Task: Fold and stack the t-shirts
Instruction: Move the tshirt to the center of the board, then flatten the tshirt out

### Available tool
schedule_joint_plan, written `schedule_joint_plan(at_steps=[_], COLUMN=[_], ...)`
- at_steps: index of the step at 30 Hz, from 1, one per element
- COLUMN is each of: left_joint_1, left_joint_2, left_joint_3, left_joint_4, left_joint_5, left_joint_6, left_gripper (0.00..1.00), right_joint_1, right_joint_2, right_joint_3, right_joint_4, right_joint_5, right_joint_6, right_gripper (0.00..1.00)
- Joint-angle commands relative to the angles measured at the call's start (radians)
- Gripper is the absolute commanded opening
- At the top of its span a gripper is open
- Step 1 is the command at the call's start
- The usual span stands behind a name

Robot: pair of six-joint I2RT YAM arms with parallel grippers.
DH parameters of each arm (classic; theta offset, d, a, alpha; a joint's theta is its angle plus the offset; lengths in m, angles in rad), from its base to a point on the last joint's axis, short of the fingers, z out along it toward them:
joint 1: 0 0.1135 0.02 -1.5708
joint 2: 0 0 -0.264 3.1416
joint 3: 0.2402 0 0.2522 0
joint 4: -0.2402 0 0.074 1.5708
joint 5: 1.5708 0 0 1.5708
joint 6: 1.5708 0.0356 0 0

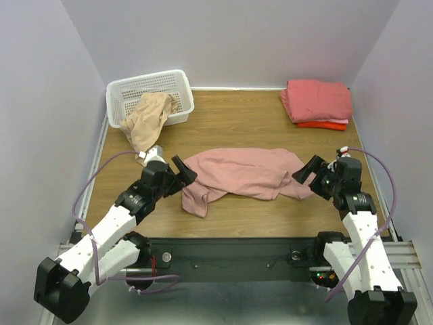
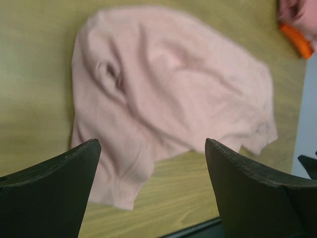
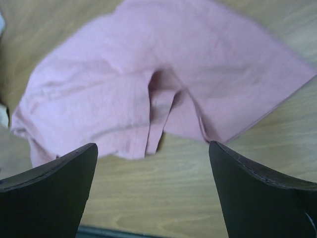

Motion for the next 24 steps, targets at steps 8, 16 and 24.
schedule_joint_plan(at_steps=[8, 16, 24], left_joint_1=[-0.124, -0.158, -0.159], left_joint_2=[-0.081, -0.006, 0.130], left_joint_3=[-0.291, -0.408, -0.336], left_joint_4=[0.016, 0.190, 0.203], left_joint_5=[0.143, 0.118, -0.023], left_joint_6=[-0.237, -0.292, -0.311], left_gripper=[0.98, 0.84, 0.00], right_joint_1=[0.222, 0.535, 0.628], right_joint_2=[0.061, 0.191, 0.362], right_joint_3=[-0.133, -0.205, -0.188], right_joint_4=[0.158, 0.336, 0.416], right_joint_5=[-0.162, 0.063, 0.279], right_joint_6=[0.088, 0.223, 0.275], right_gripper=[1.00, 1.00, 0.99])
